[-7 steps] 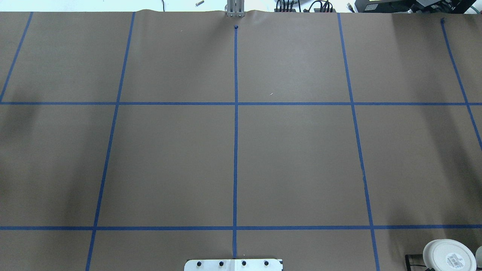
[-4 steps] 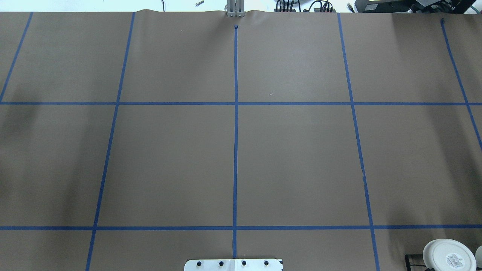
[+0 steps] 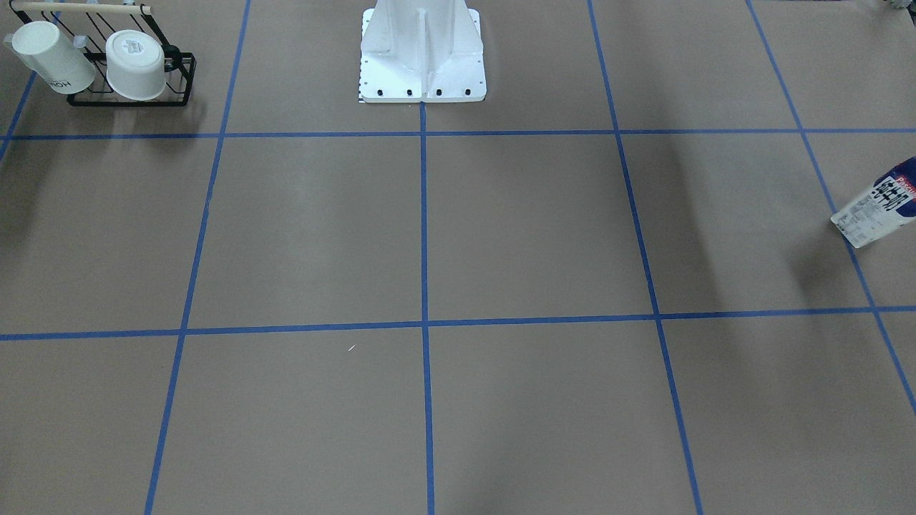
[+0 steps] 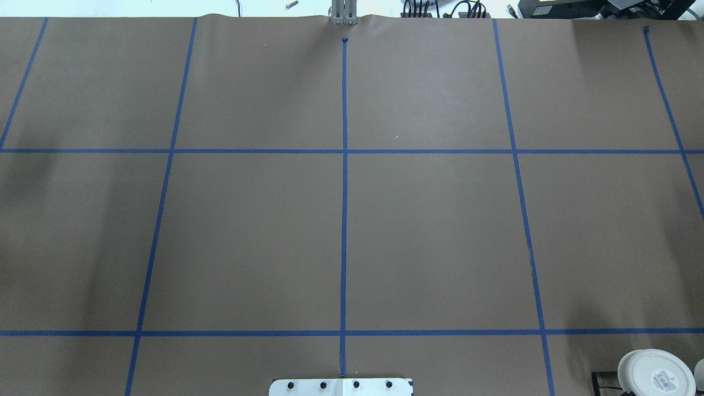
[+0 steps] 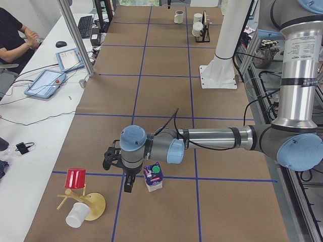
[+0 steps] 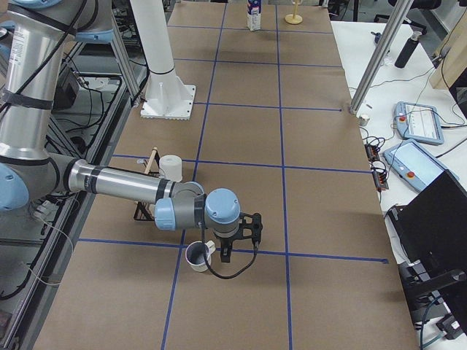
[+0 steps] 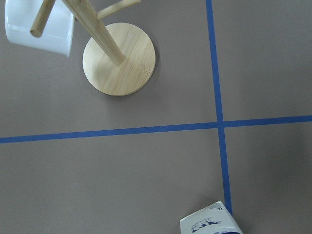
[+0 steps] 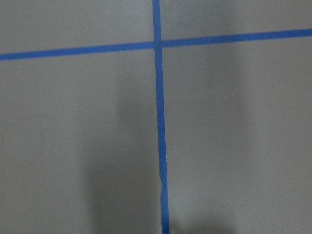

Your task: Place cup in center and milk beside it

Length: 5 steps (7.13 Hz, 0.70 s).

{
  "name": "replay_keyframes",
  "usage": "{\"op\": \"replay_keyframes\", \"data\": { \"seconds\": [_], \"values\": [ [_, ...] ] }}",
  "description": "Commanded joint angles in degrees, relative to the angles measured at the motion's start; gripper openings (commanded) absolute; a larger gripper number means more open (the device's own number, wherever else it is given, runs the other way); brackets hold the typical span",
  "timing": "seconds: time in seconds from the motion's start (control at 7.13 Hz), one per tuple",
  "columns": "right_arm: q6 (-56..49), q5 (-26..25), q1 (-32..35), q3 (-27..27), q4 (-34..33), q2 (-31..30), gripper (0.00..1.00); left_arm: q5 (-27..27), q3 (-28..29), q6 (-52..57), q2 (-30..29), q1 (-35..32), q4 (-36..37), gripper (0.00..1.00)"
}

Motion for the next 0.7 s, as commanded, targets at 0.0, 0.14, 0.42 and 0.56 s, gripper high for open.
{"op": "replay_keyframes", "data": {
  "seconds": [0.0,0.14,0.42,0.56],
  "values": [
    [-4.52,-0.09,-0.16,-0.04,-0.1,-3.85,1.0,-0.01,-0.17,-0.01,0.12,-0.01,-0.32,0.98],
    [-5.04,-0.45,-0.16,-1.0,-0.18,-4.03,1.0,-0.01,-0.52,-0.01,0.21,-0.01,-0.32,0.98],
    [-8.72,-1.32,-0.16,-5.47,0.16,-3.33,1.0,-0.01,-0.79,-0.01,0.12,-0.01,-0.32,0.98],
    [-8.74,-1.42,-0.24,-6.19,0.17,-3.15,1.0,-0.01,-0.97,-0.01,0.12,-0.01,-0.41,0.98]
  ]
}}
